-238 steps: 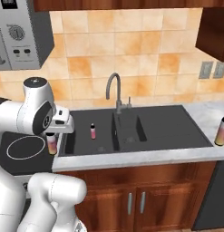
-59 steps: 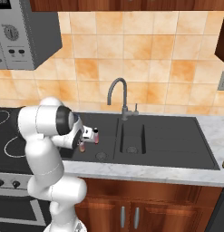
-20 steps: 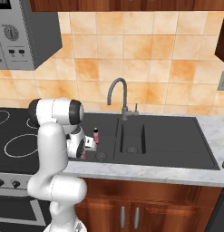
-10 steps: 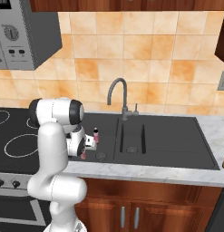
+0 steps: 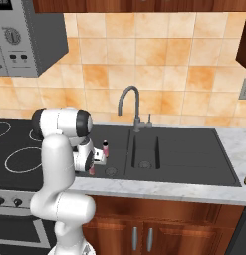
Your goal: Place the large bottle from the dining counter next to the other large bottle outside the sink, and place the small bottle from the dining counter next to the other small bottle inside the sink.
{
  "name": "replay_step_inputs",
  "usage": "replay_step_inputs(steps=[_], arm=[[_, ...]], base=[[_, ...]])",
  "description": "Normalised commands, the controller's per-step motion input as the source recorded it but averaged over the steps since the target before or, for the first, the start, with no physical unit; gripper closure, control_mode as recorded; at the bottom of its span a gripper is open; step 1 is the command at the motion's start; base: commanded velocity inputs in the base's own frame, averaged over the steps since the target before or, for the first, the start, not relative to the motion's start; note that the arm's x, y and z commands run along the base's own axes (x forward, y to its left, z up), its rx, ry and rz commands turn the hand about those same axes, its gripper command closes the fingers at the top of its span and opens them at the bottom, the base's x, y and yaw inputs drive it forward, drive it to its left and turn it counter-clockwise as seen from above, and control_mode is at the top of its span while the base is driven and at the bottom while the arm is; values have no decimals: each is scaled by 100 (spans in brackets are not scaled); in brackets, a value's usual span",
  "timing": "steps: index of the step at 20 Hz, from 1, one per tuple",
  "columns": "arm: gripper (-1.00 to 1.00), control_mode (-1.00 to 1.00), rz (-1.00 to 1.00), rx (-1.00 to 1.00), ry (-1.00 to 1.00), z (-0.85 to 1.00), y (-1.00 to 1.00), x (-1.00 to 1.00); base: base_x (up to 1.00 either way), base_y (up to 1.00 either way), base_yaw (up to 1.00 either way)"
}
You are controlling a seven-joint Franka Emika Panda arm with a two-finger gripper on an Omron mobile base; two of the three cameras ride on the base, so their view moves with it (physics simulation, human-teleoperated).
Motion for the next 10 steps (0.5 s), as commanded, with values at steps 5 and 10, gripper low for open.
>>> replay_step_inputs(steps=[5, 10], arm=[[-100, -100, 0, 0, 0, 0, 0, 0], [-100, -100, 0, 0, 0, 0, 0, 0]], base=[[0, 0, 0], [0, 0, 0]])
